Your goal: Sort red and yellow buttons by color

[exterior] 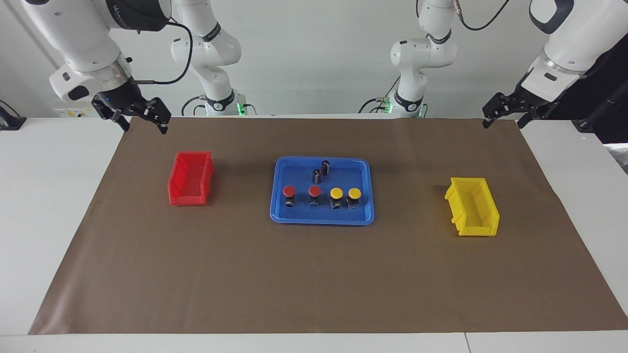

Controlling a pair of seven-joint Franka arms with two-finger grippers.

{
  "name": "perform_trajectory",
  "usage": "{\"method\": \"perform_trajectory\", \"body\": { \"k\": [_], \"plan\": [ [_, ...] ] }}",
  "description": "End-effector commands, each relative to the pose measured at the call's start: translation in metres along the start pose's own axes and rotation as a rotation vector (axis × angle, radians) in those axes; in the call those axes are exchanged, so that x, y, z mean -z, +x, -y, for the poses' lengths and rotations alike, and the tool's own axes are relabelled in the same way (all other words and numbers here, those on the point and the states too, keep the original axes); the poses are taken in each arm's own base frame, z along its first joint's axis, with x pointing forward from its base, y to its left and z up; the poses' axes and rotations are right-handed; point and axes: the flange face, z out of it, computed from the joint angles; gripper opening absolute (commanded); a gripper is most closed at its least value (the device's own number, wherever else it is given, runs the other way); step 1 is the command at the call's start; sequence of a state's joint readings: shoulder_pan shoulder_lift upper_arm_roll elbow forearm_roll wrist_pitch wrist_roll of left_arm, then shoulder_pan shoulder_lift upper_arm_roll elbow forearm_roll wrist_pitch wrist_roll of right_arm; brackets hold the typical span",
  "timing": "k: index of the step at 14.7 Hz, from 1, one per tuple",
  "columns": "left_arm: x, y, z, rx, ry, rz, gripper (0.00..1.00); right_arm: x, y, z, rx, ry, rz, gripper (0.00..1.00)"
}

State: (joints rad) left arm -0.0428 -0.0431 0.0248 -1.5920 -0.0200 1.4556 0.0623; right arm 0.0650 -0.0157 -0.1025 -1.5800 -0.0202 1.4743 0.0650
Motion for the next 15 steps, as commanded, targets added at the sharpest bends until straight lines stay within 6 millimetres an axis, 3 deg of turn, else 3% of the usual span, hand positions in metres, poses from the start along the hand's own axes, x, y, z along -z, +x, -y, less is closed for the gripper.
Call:
{"method": "perform_trajectory", "body": {
  "k": [1, 8, 10, 12, 14, 15],
  "plan": [
    [0.000, -0.004, 0.002, -0.003, 0.007, 0.011, 1.00, -0.001, -0.006, 0.001, 0.019, 0.013, -0.003, 1.00],
    [0.000, -0.004, 0.002, -0.002, 0.007, 0.011, 1.00, -0.002, -0.008, 0.001, 0.019, 0.013, 0.006, 1.00],
    [0.000, -0.003, -0.004, -0.014, 0.008, 0.012, 1.00, 0.001, -0.008, 0.020, 0.054, 0.010, -0.005, 1.00],
    [0.001, -0.002, -0.009, -0.028, 0.008, 0.004, 1.00, 0.002, -0.003, 0.027, 0.066, 0.009, -0.024, 1.00],
    [0.001, -0.002, -0.024, -0.055, 0.010, 0.003, 1.00, 0.015, 0.000, 0.040, 0.079, 0.020, -0.051, 1.00],
    [0.001, -0.002, -0.037, -0.076, 0.013, 0.004, 1.00, 0.011, 0.011, 0.045, 0.074, 0.037, -0.039, 1.00]
  ]
}}
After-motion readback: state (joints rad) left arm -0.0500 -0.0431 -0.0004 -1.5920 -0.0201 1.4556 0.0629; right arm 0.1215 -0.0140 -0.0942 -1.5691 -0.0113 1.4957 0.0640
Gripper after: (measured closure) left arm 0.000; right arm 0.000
